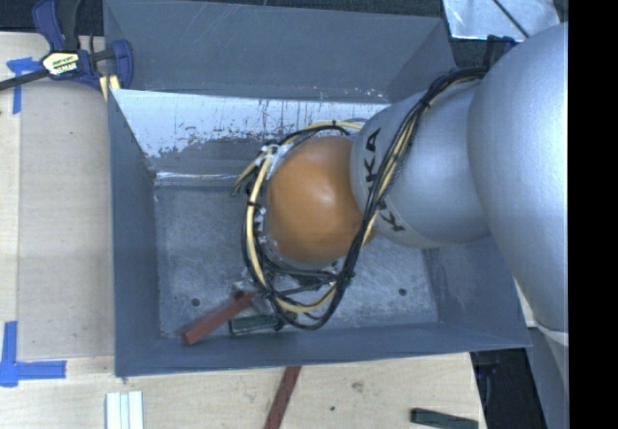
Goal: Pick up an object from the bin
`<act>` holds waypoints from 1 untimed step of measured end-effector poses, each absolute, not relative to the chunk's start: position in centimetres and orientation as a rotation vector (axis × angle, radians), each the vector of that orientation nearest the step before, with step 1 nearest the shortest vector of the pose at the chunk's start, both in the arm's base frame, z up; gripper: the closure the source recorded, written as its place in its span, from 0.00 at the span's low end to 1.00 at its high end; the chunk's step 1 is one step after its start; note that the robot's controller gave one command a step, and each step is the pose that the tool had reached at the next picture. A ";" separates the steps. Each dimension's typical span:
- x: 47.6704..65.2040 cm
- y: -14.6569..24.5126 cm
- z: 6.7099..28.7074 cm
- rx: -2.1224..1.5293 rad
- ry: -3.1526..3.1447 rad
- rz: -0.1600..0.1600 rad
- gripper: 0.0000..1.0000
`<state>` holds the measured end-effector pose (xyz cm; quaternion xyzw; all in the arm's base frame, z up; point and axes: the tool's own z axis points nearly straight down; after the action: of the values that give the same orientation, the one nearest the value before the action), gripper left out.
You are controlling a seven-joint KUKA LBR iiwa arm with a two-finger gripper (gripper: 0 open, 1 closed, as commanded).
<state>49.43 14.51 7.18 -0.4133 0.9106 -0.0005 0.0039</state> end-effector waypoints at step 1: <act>49.4 14.5 7.2 -1.294 2.854 -0.001 1.00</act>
Offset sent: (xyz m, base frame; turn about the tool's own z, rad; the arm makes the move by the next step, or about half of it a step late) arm 0.0000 0.0000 0.0000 0.0000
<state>49.43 14.51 7.18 -0.4129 0.9108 -0.0004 0.0038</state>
